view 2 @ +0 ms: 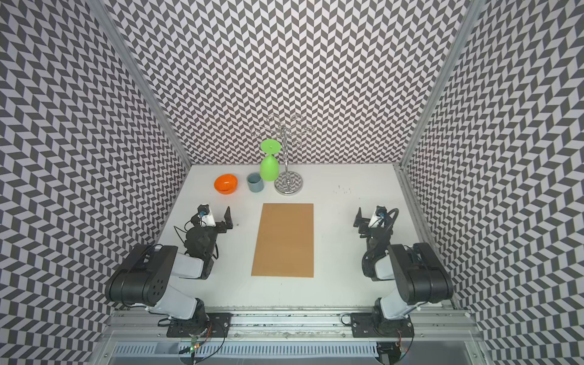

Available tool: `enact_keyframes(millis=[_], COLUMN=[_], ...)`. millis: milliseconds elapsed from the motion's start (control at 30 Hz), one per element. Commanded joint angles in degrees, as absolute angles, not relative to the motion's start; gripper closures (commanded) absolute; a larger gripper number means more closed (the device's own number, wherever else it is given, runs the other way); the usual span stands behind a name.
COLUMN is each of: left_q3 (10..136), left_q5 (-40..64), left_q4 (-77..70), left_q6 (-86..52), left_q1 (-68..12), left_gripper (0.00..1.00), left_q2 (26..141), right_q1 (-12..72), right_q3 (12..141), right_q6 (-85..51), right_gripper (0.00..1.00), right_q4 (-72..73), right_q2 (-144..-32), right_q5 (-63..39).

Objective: Open the file bag
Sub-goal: Pick up the file bag from the center of the board.

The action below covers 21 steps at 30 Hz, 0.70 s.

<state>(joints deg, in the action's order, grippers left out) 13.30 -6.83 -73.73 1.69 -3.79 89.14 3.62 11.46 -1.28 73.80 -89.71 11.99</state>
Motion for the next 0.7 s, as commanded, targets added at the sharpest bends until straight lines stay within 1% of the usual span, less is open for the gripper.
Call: enact_keyframes(millis=[0,400,633,667], left_q3=[15.37,15.50,15.97,16.71], left_q5=[1.23,-0.11,1.46,0.31], left_q4=[-70.57,-69.45,-68.21,-67.28], left_q6=[0.51,0.68,0.36,-0.19], left_q1=[0.00,-0.70,0.00,0.15], left_gripper=[0.00,0.00,0.00,0.00], left_q2=[89.15,88.74,88.52,88.09], right_q1=[3.62,3.69,3.69,3.79], right_q3=[11.78,11.70,11.62,11.68], right_q6=[-1.06,-1.05,-0.99,-1.12], right_gripper=[0.01,0.01,0.01,0.01], right_q4=[79.01,78.97,79.42,78.78], right_q2=[-89.93,-89.95,-89.82,-88.90], right_q5=[12.30,12.30,12.35,13.36])
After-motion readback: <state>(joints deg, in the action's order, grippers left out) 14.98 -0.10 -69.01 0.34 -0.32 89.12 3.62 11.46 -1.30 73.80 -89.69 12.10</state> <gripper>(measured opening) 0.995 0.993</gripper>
